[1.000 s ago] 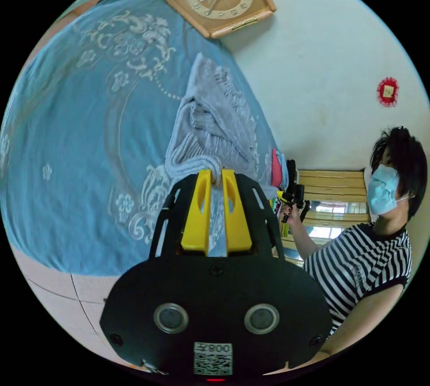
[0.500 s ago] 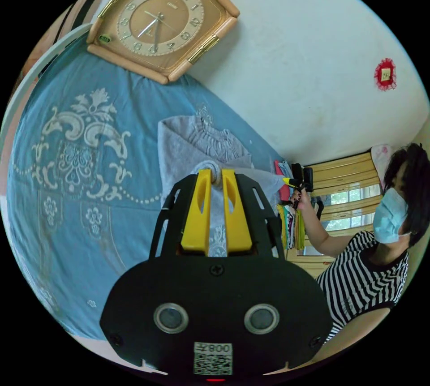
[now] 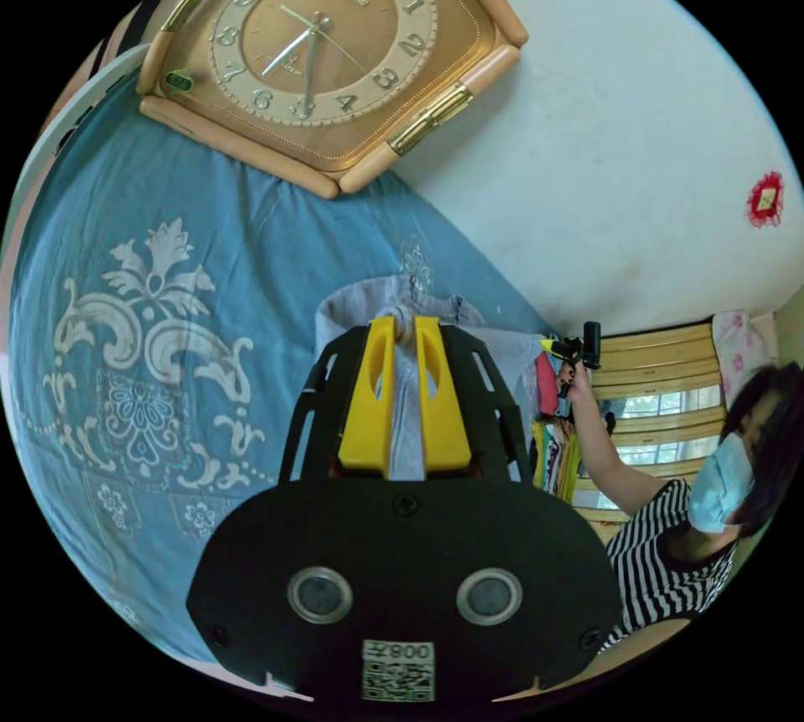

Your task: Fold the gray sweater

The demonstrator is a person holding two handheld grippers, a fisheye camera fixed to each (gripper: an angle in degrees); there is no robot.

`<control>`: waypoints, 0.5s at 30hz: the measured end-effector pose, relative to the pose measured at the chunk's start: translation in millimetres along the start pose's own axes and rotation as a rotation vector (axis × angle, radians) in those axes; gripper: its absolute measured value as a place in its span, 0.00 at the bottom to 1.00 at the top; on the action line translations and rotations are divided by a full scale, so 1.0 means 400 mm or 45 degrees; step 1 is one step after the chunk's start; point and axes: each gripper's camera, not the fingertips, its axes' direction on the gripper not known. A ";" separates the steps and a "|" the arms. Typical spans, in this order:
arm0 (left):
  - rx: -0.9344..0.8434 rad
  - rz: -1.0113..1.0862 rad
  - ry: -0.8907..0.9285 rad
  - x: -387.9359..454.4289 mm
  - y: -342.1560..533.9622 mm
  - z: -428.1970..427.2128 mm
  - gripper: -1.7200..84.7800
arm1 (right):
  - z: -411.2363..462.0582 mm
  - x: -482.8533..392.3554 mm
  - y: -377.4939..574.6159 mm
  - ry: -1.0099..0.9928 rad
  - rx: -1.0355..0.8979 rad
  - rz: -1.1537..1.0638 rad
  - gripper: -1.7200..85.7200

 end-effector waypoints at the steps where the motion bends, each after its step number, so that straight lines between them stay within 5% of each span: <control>1: 0.004 -0.001 -0.028 0.011 -0.032 0.002 0.07 | 0.001 0.004 -0.013 0.003 -0.006 0.006 0.04; 15: 0.084 -0.019 -0.148 0.156 -0.251 0.005 0.06 | -0.016 0.042 -0.206 -0.061 0.039 0.101 0.04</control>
